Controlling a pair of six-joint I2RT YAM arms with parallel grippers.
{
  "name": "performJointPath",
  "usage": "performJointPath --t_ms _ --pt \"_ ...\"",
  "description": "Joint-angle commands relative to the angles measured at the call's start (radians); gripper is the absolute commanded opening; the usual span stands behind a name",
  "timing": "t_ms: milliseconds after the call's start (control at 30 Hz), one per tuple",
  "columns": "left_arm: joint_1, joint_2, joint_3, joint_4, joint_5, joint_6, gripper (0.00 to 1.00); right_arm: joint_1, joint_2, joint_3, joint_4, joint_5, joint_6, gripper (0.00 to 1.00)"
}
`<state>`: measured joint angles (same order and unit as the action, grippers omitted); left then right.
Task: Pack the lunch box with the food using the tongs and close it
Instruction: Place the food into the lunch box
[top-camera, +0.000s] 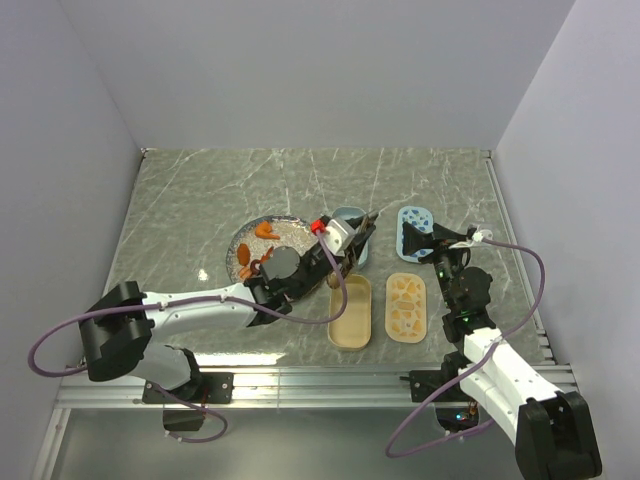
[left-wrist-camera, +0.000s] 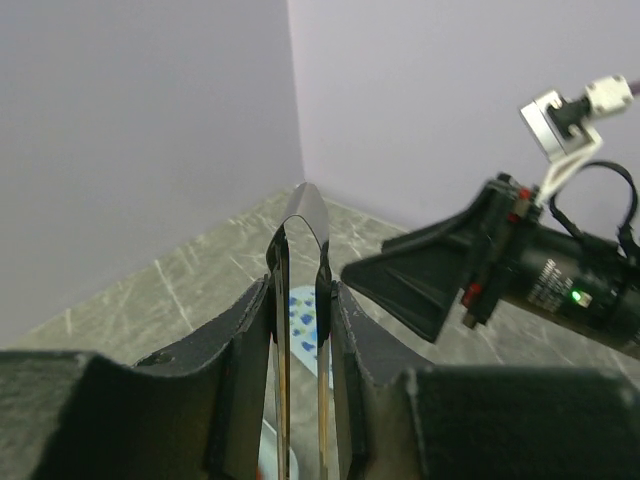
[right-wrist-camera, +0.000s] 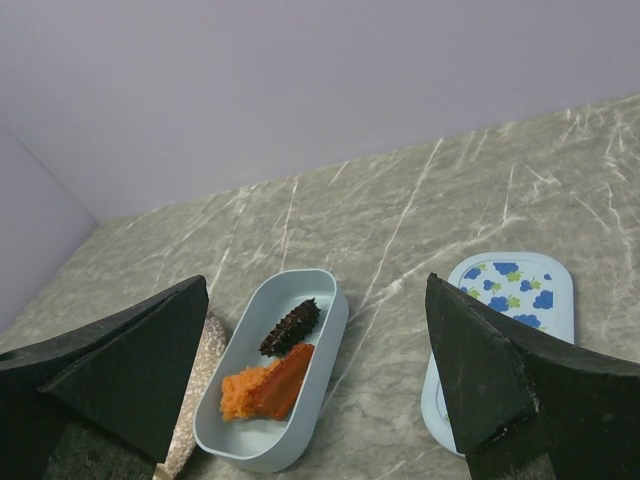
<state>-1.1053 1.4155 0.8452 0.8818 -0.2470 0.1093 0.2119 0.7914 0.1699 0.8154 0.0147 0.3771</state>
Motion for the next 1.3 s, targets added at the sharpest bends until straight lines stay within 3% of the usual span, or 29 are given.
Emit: performJointPath --t_ms 0,367,633,1267 --pt "-0.033 -0.024 -0.009 -0.023 0.031 -0.042 0.08 0.006 -0.018 0.022 0.047 0.007 -0.003 0.96" --pt "-0.077 0.037 0.003 -0.026 0.026 -0.043 0.08 0.006 -0.026 0.02 0.044 0.005 -0.001 0.96" --pt "-0.077 0.079 0.022 -0.012 0.017 -0.03 0.17 0.006 -0.021 0.02 0.044 0.004 -0.003 0.96" --pt "-0.084 0.142 0.08 0.009 0.058 -0.014 0.15 0.006 -0.021 0.022 0.045 0.005 -0.003 0.96"
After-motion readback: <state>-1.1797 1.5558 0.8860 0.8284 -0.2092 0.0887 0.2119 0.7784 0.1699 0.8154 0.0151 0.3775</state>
